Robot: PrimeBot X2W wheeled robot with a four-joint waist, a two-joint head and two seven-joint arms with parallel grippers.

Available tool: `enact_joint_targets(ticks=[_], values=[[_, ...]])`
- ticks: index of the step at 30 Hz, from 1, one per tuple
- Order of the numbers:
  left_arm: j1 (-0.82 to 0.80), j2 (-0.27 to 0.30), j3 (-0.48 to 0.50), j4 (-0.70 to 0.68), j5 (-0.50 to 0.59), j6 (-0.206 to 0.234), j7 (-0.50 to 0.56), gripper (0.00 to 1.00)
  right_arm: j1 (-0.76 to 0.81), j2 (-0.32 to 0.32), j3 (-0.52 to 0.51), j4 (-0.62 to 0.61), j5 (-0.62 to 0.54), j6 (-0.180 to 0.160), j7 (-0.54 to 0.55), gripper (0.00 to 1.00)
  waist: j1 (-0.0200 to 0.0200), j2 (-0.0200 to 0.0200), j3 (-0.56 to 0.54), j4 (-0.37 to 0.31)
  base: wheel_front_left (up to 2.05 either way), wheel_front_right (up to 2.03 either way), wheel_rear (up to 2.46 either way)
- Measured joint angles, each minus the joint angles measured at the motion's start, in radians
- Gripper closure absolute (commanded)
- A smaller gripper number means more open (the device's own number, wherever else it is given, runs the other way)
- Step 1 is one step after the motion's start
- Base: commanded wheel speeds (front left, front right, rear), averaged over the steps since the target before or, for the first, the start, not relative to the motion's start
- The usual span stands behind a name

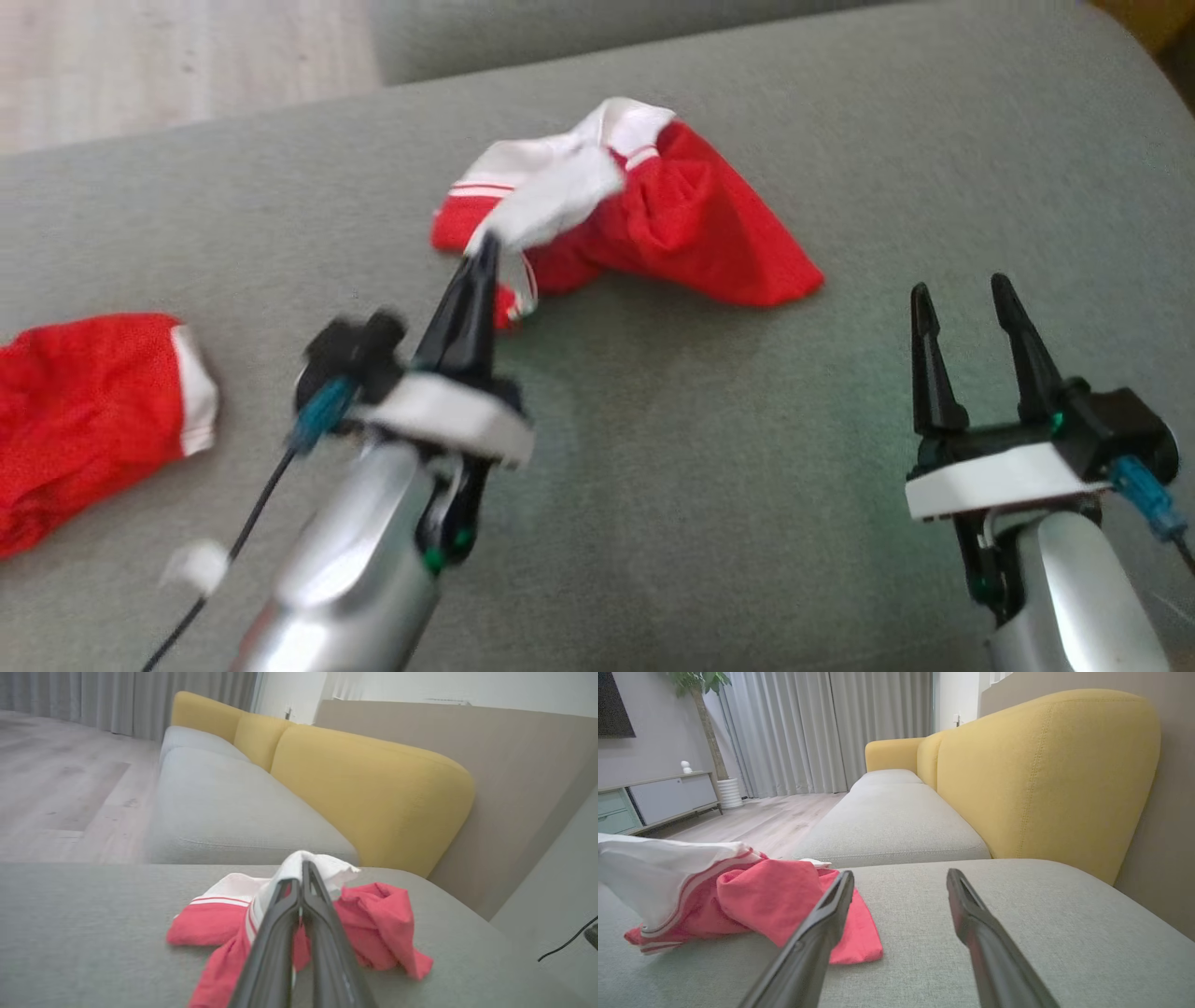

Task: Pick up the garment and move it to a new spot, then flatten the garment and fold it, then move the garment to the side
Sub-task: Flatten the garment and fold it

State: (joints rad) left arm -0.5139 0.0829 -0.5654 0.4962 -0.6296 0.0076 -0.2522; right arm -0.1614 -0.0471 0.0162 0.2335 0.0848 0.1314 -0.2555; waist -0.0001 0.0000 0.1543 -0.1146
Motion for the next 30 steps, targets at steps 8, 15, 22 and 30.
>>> enact_joint_targets(ticks=[8, 15, 22, 30], values=[[0.212, 0.081, 0.142, -0.206, 0.108, -0.002, 0.0, 1.0, 0.056, 0.0, -0.01, 0.033, 0.003, 0.0, 0.0, 0.0, 0.0, 0.0, -0.071, 0.081, 0.0, 0.0, 0.0], [0.374, 0.128, 0.147, -0.264, 0.161, 0.006, 0.0, 1.0, 0.086, 0.0, -0.013, 0.062, 0.003, 0.0, 0.0, 0.0, -0.0001, 0.0, -0.117, 0.133, 0.0, 0.0, 0.0], [0.423, 0.158, 0.084, -0.201, 0.276, 0.032, 0.0, 1.0, 0.096, 0.0, -0.013, 0.079, 0.001, 0.0, 0.0, 0.0, 0.0, 0.0, -0.142, 0.158, 0.0, 0.0, 0.0], [0.463, 0.113, 0.096, -0.093, 0.318, 0.087, 0.0, 0.0, 0.096, 0.0, -0.016, 0.091, -0.007, 0.0, 0.0, 0.0, 0.0001, 0.0, -0.152, 0.155, 0.0, 0.0, 0.0]])
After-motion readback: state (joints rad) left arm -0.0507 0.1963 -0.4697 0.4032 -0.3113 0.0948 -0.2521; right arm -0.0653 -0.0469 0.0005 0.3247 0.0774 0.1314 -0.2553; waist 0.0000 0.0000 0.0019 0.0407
